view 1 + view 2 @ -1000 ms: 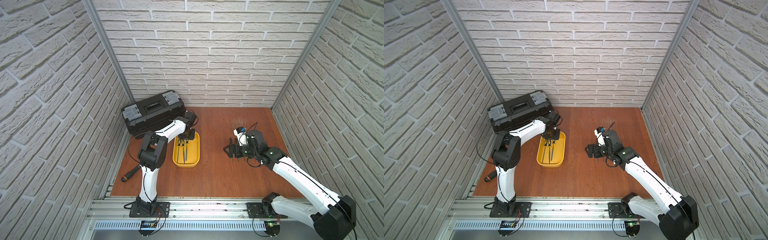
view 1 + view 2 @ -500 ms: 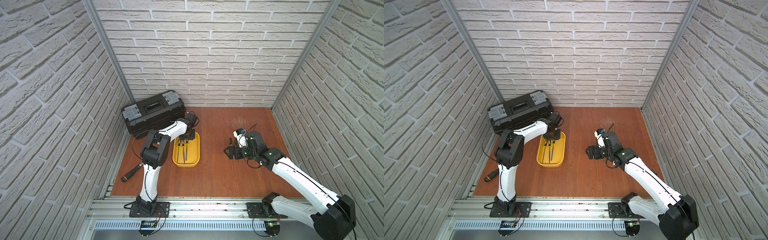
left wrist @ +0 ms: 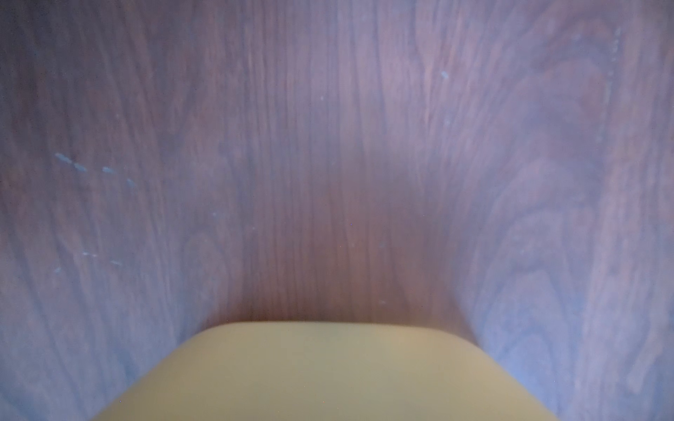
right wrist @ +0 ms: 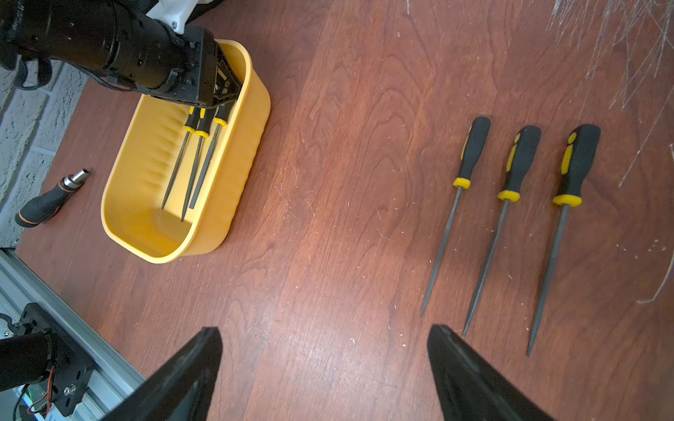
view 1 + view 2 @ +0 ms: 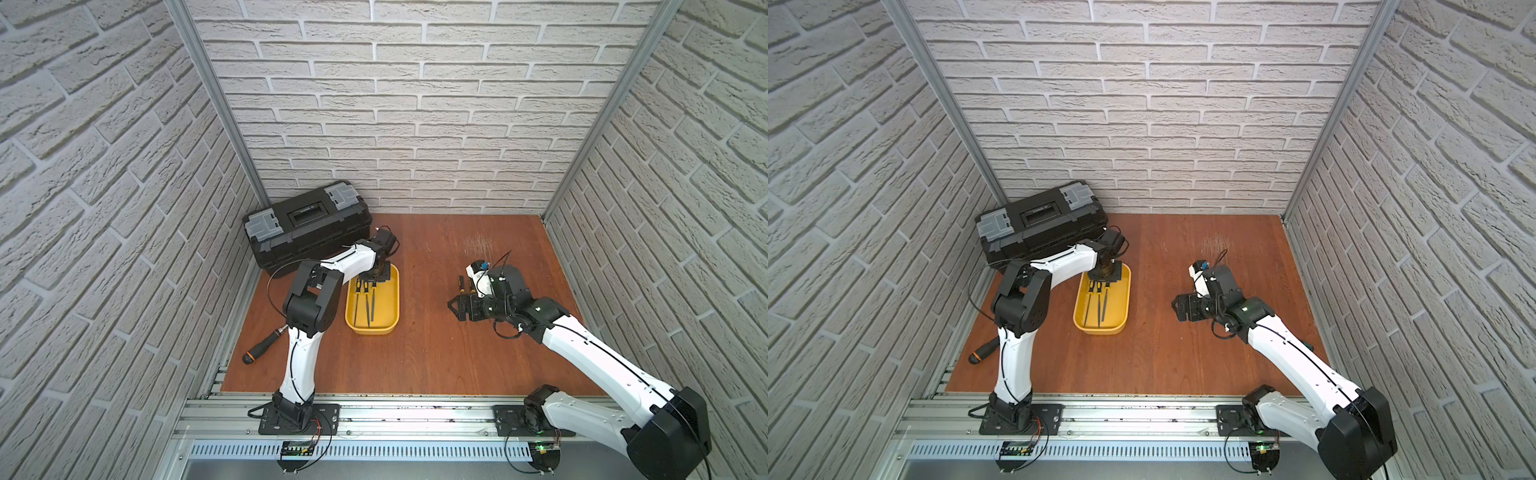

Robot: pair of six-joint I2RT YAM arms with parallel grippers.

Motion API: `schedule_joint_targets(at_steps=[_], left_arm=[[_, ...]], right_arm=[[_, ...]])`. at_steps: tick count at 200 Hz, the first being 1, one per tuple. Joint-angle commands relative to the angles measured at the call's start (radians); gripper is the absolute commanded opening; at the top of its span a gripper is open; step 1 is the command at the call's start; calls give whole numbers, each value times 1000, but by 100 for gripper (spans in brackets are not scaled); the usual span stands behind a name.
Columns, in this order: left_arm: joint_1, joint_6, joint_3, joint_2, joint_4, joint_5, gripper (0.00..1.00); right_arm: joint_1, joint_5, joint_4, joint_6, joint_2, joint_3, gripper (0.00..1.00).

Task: Take the file tool out of the storage box
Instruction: Pick up the file tool from the storage box.

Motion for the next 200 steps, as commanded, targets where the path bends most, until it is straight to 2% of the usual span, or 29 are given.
schedule_joint_targets(at_steps=[1,50,116,157,200], left_arm=[[-3,-3,-33,-6,27,-8,25],[-1,2,-75,-79,66,29,20],[31,-26,-178,-253,143,174,20],[62,-96,-252,-394,227,279,20],[66,-187,-338,-519,366,330,21]], right_arm=[[-5,6,43,-6,5,-18,93],[-5,6,45,-3,-1,-19,92],[-4,-44,85,18,13,-26,92],[20,-117,170,81,44,-31,86],[98,-151,287,158,92,-6,79]])
